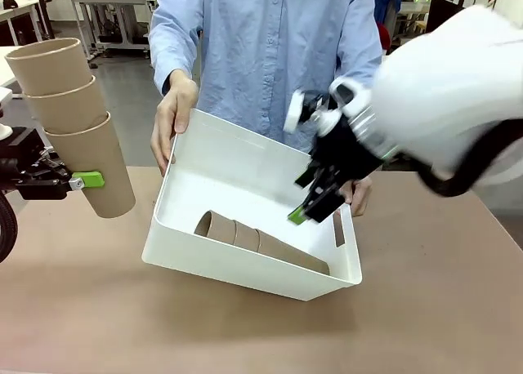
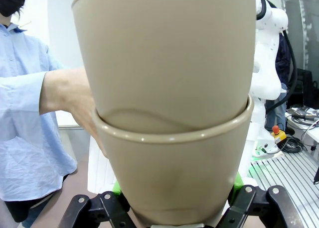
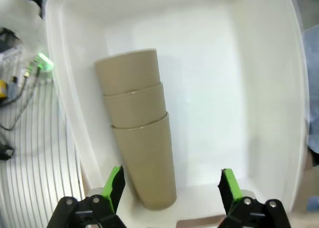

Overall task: Stack the cups and store them in the basket.
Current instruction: Place the stack of Reusable plastic cups into the Pantry Basket.

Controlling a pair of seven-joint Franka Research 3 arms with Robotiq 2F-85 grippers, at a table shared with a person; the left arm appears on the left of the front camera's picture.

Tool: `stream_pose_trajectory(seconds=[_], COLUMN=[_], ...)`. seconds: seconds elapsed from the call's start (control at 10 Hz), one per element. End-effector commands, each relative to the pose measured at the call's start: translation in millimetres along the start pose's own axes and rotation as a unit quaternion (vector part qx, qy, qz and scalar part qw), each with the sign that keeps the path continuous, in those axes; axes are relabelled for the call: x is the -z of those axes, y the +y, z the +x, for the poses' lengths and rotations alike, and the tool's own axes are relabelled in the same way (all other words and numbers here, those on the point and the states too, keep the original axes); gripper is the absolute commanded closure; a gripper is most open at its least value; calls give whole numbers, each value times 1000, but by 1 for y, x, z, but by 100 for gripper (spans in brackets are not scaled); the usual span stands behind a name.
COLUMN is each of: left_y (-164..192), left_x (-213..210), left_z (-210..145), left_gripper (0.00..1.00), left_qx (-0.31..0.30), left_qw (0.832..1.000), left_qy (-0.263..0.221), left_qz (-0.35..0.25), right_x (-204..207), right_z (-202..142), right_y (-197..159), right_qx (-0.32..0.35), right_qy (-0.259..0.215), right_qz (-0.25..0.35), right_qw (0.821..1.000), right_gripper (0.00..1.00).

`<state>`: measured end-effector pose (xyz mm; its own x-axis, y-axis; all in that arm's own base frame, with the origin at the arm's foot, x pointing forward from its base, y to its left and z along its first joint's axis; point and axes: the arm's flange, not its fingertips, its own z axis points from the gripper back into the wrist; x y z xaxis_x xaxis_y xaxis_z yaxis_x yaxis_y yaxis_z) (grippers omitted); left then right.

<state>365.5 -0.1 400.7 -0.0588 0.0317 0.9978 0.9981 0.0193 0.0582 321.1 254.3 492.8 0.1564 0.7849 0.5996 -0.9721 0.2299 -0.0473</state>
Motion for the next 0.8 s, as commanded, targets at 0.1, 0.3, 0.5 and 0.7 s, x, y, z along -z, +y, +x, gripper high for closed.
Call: stream_pose_trajectory(seconds=[0.1,0.3,0.5,0.7], left_y=[-2,-2,-2,-2], left_x=[-2,-2,-2,-2], left_z=[5,5,5,5], left_gripper=[15,15,15,15], left_qx=[4,4,4,4], left_qw=[1000,1000,1000,1000], left_qy=[-3,-3,-3,-3], left_qz=[-3,-3,-3,-3], right_x=[-102,-150,-173,-180], right_z=[-40,-79,-122,-145], right_y=[3,-9,-23,-25], right_qx=[22,56,71,64], right_qy=[-80,-127,-152,-164], right_qz=[-4,2,18,20], right_qw=[997,990,986,984], right_gripper=[0,0,0,0])
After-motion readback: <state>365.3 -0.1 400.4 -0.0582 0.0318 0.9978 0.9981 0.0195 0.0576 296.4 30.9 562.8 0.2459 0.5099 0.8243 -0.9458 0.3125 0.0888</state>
